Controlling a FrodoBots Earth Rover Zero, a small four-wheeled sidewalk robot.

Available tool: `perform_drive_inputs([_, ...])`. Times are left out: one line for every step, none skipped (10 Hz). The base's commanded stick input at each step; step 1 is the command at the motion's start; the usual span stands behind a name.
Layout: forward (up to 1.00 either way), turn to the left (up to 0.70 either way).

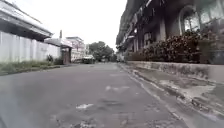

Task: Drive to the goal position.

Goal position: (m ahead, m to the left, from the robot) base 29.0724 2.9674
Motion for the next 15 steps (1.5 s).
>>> perform_drive_inputs([1.00,0.00])
perform_drive_inputs([1.00,0.00])
perform_drive_inputs([1.00,0.06])
perform_drive_inputs([1.00,0.03])
perform_drive_inputs([1.00,0.00])
perform_drive_inputs([1.00,0.11])
perform_drive_inputs([1.00,0.01])
perform_drive_inputs([1.00,0.00])
perform_drive_inputs([1.00,0.00])
perform_drive_inputs([1.00,0.00])
perform_drive_inputs([1.00,0.00])
perform_drive_inputs([1.00,0.00])
perform_drive_inputs([1.00,0.00])
perform_drive_inputs([1.00,0.00])
perform_drive_inputs([1.00,0.00])
